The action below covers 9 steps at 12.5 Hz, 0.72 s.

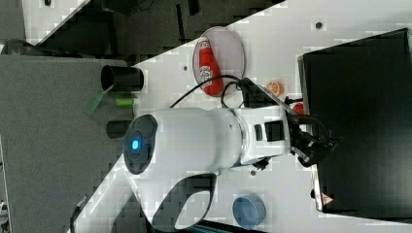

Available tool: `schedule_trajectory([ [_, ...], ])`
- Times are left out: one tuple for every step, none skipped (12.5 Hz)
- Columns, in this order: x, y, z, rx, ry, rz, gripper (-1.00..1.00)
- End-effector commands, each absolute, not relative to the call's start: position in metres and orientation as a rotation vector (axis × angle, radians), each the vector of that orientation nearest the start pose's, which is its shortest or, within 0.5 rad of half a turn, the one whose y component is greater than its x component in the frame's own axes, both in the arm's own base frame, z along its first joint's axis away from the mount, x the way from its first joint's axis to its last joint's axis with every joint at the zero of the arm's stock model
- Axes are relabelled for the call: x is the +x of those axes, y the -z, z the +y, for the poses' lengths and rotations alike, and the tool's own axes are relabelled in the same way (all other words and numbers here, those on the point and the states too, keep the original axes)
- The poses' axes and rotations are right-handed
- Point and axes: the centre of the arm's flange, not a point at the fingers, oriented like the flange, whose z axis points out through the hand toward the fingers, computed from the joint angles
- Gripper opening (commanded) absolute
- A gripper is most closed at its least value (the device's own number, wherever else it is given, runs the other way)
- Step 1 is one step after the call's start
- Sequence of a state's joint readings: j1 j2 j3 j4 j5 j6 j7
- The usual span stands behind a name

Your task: Pick banana from table and place on oven.

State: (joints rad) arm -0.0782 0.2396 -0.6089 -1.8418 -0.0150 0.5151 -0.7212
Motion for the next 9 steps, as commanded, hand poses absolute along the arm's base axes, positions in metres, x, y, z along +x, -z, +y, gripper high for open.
schedule_trajectory([
  [0.484, -0.434, -0.373, -3.091, -0.030, 1.074, 1.00],
  [0.488, -0.434, -0.366, -3.088, -0.059, 1.051, 1.00],
  [0.496, -0.437, -0.352, -3.089, -0.072, 1.009, 1.00],
  [0.508, -0.446, -0.334, -3.095, -0.067, 0.951, 1.00],
  [0.523, -0.458, -0.308, -3.102, -0.039, 0.877, 1.00],
  [0.539, -0.472, -0.278, -3.093, 0.011, 0.831, 1.00],
  [0.552, -0.483, -0.247, -3.059, 0.056, 0.842, 1.00],
  [0.561, -0.491, -0.218, -3.018, 0.080, 0.904, 1.00],
  [0.567, -0.498, -0.189, -2.982, 0.079, 0.969, 1.00],
])
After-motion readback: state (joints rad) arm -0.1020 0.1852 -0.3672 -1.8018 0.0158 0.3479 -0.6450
